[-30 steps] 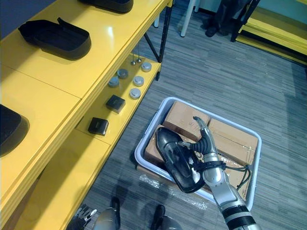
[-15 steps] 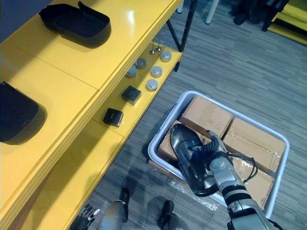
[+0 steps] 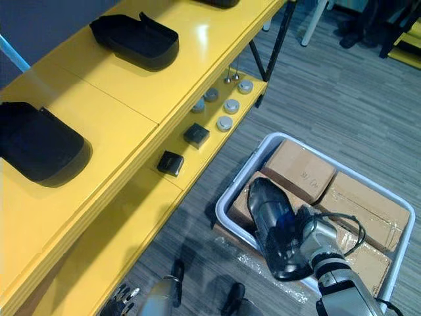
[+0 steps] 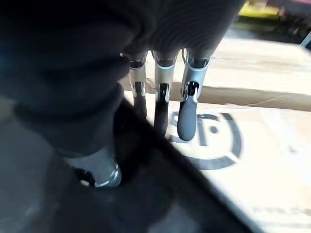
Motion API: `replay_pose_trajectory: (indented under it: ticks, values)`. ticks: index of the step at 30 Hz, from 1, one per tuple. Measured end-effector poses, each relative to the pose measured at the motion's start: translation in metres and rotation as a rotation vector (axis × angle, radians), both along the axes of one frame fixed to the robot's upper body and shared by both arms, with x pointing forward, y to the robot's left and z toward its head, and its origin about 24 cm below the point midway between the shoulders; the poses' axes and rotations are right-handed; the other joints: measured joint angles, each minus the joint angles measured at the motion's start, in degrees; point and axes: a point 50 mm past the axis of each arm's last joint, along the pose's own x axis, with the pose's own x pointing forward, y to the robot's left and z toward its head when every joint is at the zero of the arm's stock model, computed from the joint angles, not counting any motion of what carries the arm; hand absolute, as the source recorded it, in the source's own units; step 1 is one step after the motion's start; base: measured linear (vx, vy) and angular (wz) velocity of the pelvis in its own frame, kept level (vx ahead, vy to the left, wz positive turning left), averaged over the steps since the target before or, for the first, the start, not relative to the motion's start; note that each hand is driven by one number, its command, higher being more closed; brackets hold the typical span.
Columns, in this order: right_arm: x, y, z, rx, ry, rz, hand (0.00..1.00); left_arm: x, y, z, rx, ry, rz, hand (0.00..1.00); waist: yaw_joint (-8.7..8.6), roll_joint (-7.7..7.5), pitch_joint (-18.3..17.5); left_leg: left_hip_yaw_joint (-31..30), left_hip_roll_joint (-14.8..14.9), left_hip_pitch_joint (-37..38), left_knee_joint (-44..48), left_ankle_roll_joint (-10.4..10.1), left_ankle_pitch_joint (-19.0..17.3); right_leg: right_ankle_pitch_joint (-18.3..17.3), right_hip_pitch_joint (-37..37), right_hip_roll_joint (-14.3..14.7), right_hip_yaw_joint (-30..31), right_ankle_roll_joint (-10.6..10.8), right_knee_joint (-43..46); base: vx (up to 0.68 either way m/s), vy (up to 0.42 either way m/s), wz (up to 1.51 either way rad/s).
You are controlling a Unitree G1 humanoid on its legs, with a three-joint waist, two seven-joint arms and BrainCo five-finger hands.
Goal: Walk over and take plastic housings, then place them on the shelf
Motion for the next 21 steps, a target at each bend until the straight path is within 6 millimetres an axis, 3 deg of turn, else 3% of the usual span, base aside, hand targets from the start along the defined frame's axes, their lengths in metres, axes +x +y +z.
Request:
replay_pose_trajectory:
  ticks: [4,7,12,18,21]
  values:
    - [-0.011,0.001,-0.021,0.013,0.0,-0.074,1.0,0.008,-0.014,0.008,-0.047,-0.057,-0.018,0.0,-0.14,-0.03,-0.3,0.6,-0.6,2.7,-3.4,0.0,1.3,0.1,1.6,-0.5,0.3,0.1,-1.3,0.03,0.0,-0.01]
    - [-0.008,0.001,-0.015,0.009,-0.092,-0.076,1.0,0.015,-0.02,0.017,-0.087,-0.114,-0.016,0.0,-0.64,-0.01,-0.3,1.5,-0.8,5.2,-5.4,0.0,2.0,0.2,2.9,-0.5,0.9,0.3,-2.2,0.06,-0.008,-0.12]
    - [0.001,0.015,0.02,-0.006,-0.369,0.033,1.0,0.037,-0.044,0.061,-0.167,-0.343,-0.081,0.0,-2.74,0.09,-0.3,2.6,-0.6,9.0,-9.4,0.0,2.9,2.0,6.2,0.5,1.3,0.7,-6.7,0.07,-0.001,-0.1]
    - [0.002,0.041,0.068,-0.043,-0.607,0.26,1.0,0.064,-0.056,0.118,-0.166,-0.567,-0.207,0.0,-5.3,0.79,-2.2,5.2,-0.4,12.5,-12.1,-0.1,2.9,4.7,9.7,1.7,2.9,1.5,-12.6,0.08,0.017,-0.19]
    - [-0.002,0.053,0.075,-0.03,-0.669,0.342,1.0,0.079,-0.073,0.134,-0.189,-0.601,-0.348,0.0,-5.83,0.95,-3.1,5.9,-0.4,14.4,-12.7,-0.1,2.9,5.9,12.4,2.0,2.9,1.7,-15.4,0.05,0.014,-0.14]
